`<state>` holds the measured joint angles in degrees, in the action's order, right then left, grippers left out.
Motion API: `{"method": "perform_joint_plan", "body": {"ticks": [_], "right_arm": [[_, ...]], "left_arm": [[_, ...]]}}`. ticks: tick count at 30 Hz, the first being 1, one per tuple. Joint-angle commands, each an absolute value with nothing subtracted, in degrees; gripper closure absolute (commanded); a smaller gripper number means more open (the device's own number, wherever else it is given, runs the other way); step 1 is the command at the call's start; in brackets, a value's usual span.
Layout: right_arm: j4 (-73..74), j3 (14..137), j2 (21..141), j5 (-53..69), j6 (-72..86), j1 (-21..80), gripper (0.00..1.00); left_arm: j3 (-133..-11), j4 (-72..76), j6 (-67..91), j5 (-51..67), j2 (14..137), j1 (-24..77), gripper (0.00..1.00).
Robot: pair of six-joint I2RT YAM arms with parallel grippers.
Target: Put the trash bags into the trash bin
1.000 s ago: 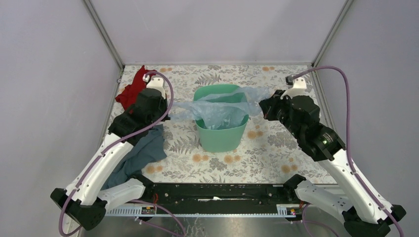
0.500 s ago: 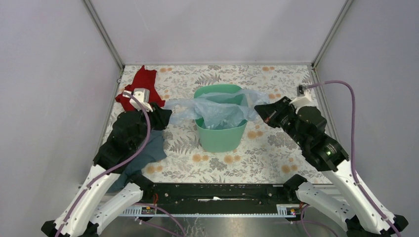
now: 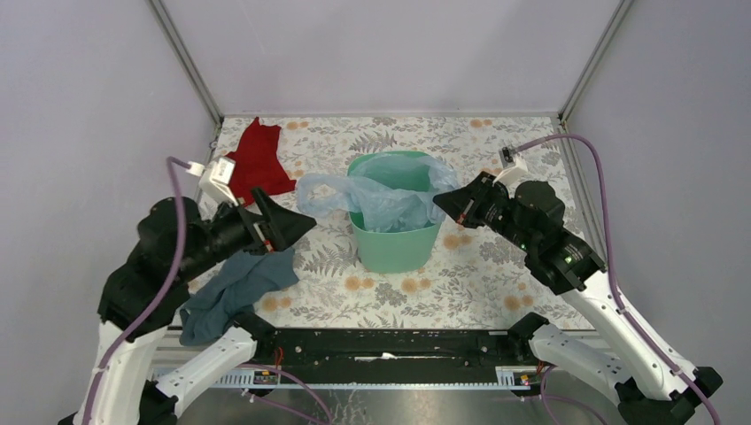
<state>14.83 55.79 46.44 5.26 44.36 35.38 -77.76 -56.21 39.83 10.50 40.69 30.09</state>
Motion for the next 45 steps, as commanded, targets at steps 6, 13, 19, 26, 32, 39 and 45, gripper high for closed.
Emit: {"method": "perform_joint_plan", "body": {"ticks": [6, 13, 19, 26, 32, 39, 45], "right_arm": [[15.73, 59.93, 45.63, 4.88, 40.6, 35.69, 1.0], [16.02, 61.16, 45.9, 5.4, 39.29, 35.76, 1.0], [14.45, 59.74, 44.14, 5.05, 38.56, 35.68, 1.0], [14.31, 59.26, 44.93, 5.8, 38.42, 35.71, 1.0], [13.5, 59.33, 45.16, 5.7, 38.41, 35.69, 1.0], [14.04, 59.15, 45.12, 5.86, 38.5, 35.68, 1.0], [14.28, 59.02, 44.54, 5.08, 38.34, 35.69, 1.0]], "left_arm": [[-75.62, -44.44, 67.65, 20.51, 47.16, 29.97, 0.19], [-68.27, -43.74, 86.77, 9.51, 45.72, 29.97, 0.23], [-66.33, -47.73, 96.45, 3.44, 46.69, 29.96, 0.24], [-73.17, -52.18, 95.58, 0.92, 53.77, 29.97, 0.2], [-77.46, -56.54, 99.22, 1.79, 61.35, 29.97, 0.12], [-82.79, -57.92, 99.5, 0.34, 67.47, 29.97, 0.14], [-82.46, -57.92, 100.51, 0.23, 68.9, 30.06, 0.31]]}}
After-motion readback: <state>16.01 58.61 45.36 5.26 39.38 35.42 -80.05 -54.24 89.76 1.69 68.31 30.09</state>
